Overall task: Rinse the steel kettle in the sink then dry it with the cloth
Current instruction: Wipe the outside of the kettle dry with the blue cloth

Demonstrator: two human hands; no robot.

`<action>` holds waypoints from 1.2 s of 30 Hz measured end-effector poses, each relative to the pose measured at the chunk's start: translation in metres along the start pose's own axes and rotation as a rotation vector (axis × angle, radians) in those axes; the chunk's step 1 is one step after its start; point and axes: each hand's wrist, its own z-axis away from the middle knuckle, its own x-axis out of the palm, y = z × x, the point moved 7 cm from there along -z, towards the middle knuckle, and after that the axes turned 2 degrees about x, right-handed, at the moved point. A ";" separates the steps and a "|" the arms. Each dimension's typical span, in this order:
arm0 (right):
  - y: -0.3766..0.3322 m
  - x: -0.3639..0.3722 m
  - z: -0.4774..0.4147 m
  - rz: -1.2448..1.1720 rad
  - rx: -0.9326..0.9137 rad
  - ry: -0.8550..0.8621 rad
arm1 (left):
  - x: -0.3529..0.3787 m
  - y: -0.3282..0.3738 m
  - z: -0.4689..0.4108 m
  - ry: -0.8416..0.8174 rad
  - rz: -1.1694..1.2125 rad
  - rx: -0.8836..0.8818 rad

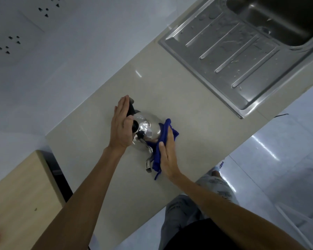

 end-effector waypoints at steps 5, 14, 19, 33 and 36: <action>-0.029 -0.014 -0.069 -0.029 0.027 -0.031 | -0.001 -0.002 0.001 0.031 0.032 -0.029; -0.094 0.019 -0.043 0.057 -0.131 -0.107 | 0.001 -0.009 0.001 0.039 0.045 -0.044; -0.083 0.006 -0.093 0.140 -0.099 -0.161 | 0.001 -0.011 0.001 0.041 0.084 -0.061; -0.087 0.006 -0.063 0.163 -0.246 -0.172 | -0.001 -0.006 0.004 0.076 0.053 -0.064; -0.085 0.005 -0.038 0.208 -0.463 -0.150 | 0.000 -0.008 0.005 0.078 0.053 -0.050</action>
